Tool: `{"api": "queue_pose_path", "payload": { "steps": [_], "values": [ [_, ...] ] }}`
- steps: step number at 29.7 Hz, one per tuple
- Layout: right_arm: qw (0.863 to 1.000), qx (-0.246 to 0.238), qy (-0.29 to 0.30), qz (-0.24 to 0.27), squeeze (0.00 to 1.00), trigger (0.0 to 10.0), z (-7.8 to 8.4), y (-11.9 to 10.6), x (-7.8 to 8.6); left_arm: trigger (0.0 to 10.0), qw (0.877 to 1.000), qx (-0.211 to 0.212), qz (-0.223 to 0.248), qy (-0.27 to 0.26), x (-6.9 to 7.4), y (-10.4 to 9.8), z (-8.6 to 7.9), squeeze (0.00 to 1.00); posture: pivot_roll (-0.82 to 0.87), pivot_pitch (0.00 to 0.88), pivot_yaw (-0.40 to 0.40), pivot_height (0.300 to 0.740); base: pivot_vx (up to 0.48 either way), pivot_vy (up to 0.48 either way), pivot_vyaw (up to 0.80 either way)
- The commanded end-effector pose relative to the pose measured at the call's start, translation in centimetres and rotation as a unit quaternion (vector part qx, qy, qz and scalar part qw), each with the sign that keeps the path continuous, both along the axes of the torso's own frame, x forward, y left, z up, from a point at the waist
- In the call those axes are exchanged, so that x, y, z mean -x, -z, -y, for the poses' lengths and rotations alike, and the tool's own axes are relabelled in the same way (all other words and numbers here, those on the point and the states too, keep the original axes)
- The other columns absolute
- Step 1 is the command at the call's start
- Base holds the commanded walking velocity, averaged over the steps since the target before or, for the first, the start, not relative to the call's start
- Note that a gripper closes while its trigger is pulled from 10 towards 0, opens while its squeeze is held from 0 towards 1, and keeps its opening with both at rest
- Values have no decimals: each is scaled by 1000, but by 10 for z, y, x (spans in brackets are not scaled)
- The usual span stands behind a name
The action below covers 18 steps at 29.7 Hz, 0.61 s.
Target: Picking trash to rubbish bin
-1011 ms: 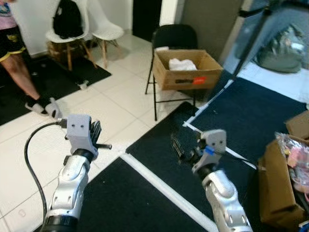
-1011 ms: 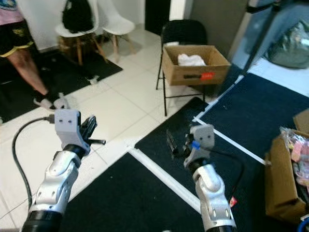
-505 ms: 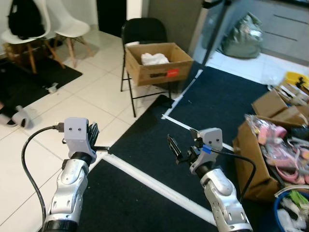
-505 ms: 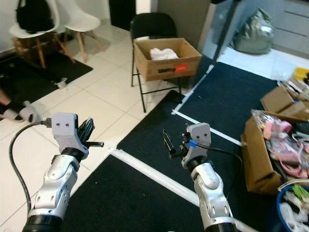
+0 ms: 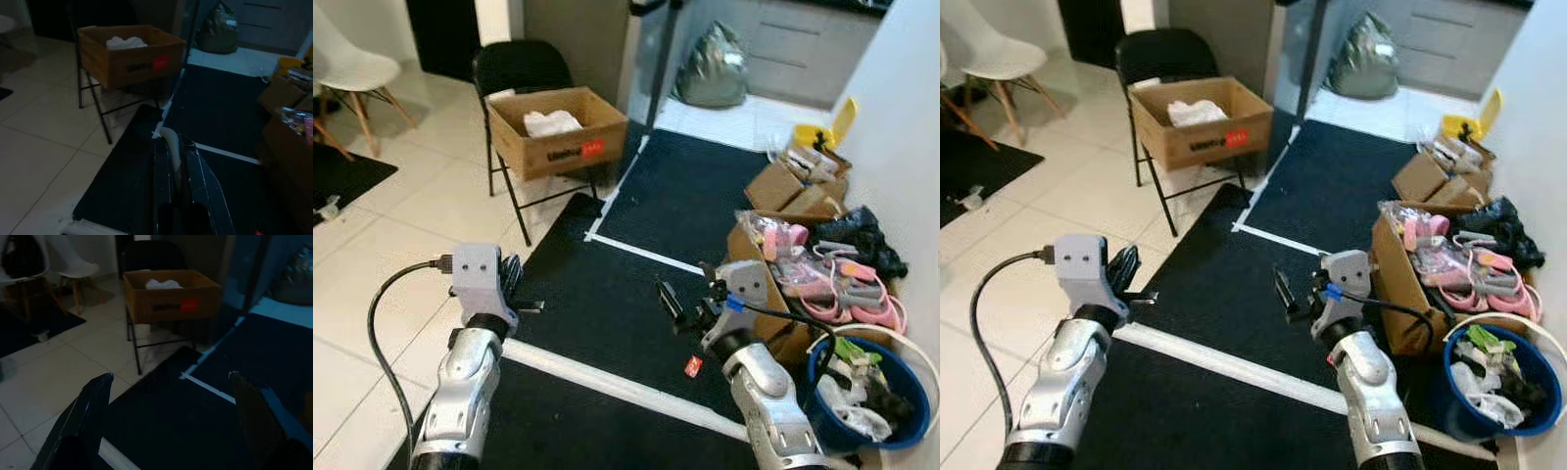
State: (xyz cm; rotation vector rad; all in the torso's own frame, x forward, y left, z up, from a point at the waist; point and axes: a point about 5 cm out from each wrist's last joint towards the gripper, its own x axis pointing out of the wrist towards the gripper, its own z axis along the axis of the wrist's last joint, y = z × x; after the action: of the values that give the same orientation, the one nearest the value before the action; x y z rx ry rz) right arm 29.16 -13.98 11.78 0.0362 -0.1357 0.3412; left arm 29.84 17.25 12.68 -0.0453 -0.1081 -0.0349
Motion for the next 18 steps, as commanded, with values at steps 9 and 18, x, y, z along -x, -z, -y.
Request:
{"api": "queue_pose_path", "payload": {
  "steps": [9,18],
  "values": [
    [1000,4,4,-12,0,10000,9,5,1,10000,1000,0,1,2,1,0,4,0,-17,54,-67,740,0,0,-575],
    [1000,4,14,-15,0,10000,14,5,3,10000,1000,-12,-9,-2,0,3,-7,0,-41,62,-57,740,0,0,-567]
  ]
}}
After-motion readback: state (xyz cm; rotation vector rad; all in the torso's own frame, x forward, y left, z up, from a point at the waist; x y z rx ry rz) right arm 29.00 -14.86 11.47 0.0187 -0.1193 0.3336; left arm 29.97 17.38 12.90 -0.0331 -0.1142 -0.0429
